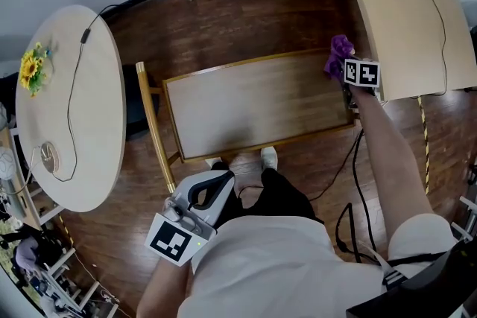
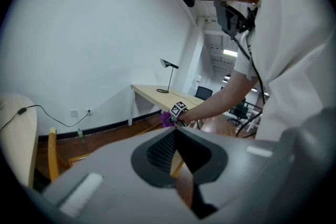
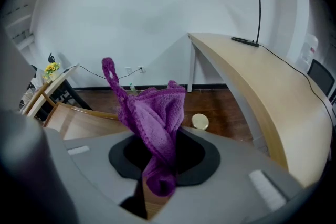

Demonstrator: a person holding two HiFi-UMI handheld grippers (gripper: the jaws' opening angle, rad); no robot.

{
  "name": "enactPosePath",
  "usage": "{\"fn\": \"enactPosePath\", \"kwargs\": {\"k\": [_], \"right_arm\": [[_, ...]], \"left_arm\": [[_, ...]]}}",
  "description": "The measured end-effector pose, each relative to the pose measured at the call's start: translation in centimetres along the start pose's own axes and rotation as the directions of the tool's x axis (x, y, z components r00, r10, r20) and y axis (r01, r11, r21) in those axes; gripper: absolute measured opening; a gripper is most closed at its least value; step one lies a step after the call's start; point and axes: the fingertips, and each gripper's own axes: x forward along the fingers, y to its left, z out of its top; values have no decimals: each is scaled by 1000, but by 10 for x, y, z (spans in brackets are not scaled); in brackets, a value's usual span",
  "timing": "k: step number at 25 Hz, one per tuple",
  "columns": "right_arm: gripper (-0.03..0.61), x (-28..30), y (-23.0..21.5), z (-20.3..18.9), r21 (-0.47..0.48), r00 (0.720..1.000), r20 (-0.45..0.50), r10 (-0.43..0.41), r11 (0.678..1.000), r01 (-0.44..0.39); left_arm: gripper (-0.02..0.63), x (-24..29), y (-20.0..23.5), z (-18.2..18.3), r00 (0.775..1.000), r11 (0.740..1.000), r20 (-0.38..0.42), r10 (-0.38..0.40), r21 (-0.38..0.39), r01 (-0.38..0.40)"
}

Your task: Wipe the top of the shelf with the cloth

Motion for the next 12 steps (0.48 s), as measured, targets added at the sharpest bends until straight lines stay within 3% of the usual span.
{"fn": "enactPosePath", "kwargs": {"k": [5, 9, 12], "right_arm": [[97, -25, 63, 10, 19, 984, 82, 161, 986, -163], [97, -39, 169, 8, -13, 945, 110, 308, 951, -308], [97, -40, 264, -4, -51, 897, 87, 434, 901, -431]], "left_arm": [[18, 3, -6, 2, 1000, 1000, -22, 5, 15, -4], [18, -15, 8, 2, 999, 1000, 38, 23, 11, -23], [18, -29, 15, -2, 998, 999, 56, 38, 9, -39]]}}
